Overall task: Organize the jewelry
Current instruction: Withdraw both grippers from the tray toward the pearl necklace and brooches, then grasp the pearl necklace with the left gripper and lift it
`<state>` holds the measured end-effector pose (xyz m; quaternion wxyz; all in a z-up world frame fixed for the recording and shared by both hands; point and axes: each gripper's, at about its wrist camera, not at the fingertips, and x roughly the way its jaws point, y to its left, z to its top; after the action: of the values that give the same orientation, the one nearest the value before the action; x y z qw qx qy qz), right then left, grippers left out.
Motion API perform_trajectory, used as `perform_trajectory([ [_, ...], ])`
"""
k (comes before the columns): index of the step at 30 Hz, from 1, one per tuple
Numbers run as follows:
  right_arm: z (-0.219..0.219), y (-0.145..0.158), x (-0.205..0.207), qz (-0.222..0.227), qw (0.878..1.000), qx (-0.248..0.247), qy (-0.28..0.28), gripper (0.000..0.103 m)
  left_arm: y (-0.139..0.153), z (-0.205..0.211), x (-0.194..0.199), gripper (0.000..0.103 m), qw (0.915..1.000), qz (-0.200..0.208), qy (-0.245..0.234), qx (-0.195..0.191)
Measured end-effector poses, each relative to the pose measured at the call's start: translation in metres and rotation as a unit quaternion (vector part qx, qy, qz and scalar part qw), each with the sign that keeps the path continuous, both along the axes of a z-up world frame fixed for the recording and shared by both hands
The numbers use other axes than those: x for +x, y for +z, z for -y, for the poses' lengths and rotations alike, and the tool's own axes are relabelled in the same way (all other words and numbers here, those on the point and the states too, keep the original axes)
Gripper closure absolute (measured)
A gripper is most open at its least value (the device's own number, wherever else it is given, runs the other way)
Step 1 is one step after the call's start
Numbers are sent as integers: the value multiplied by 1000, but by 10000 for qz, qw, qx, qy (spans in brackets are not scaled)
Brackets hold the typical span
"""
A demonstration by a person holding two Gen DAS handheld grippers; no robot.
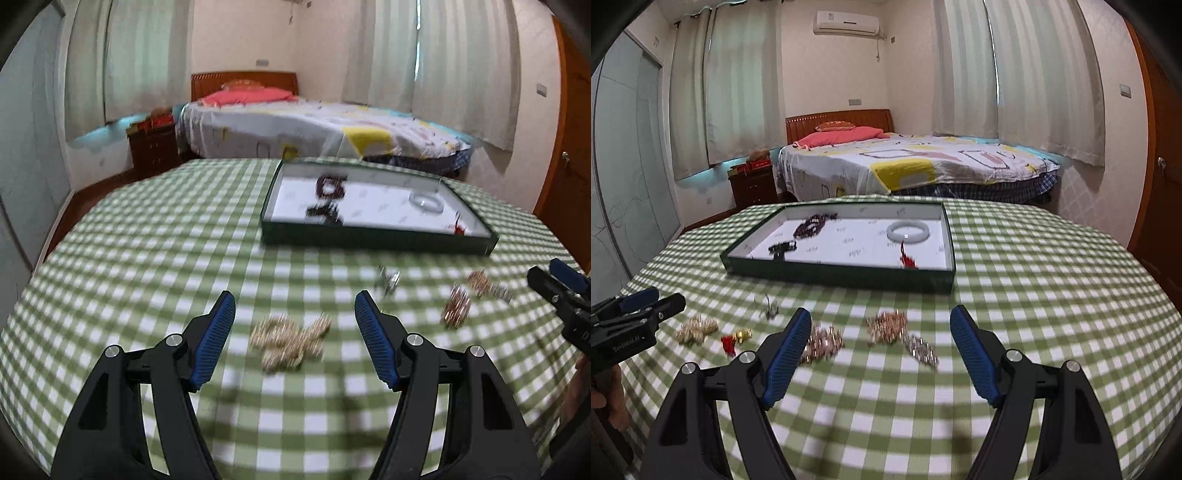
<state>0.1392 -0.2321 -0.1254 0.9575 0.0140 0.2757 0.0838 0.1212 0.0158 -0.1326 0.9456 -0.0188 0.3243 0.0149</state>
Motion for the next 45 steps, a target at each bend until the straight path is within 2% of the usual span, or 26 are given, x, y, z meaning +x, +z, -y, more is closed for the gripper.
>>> perform_trajectory([
  [6, 4, -14, -4, -232, 9997, 52, -13, 28, -18, -6, -1, 37, 9994, -319, 54, -131],
  [13, -2, -18, -5, -277, 9996, 34, 54, 28, -25, -8, 17, 37, 9977, -572, 60, -357],
  [18, -5, -20, -4, -322, 9994, 13, 82, 28, -33, -4, 27, 37, 9964, -797, 7, -292],
  [20, -6, -20, -4, -337, 9994, 21, 88, 28, -36, -5, 29, 41, 9955, -883, 3, -343],
  [22, -7, -21, -3, -355, 9993, 17, 97, 28, -37, -6, 29, 58, 9958, -848, -11, -356],
  [23, -8, -21, -3, -363, 9993, 14, 101, 28, -37, -6, 28, 63, 9959, -835, -28, -339],
  [24, -8, -21, -3, -368, 9993, 17, 106, 28, -37, -5, 28, 74, 9961, -816, -64, -335],
  [25, -9, -21, -2, -373, 9992, 19, 111, 28, -37, -4, 27, 76, 9962, -800, -83, -338],
  [37, -22, -18, 7, -413, 9989, -6, 209, 28, -16, -12, 15, 79, 9990, -237, 210, -325],
  [45, -41, -20, 31, -698, 9971, -17, 287, 28, -5, -16, 14, 79, 9992, -31, 277, -273],
])
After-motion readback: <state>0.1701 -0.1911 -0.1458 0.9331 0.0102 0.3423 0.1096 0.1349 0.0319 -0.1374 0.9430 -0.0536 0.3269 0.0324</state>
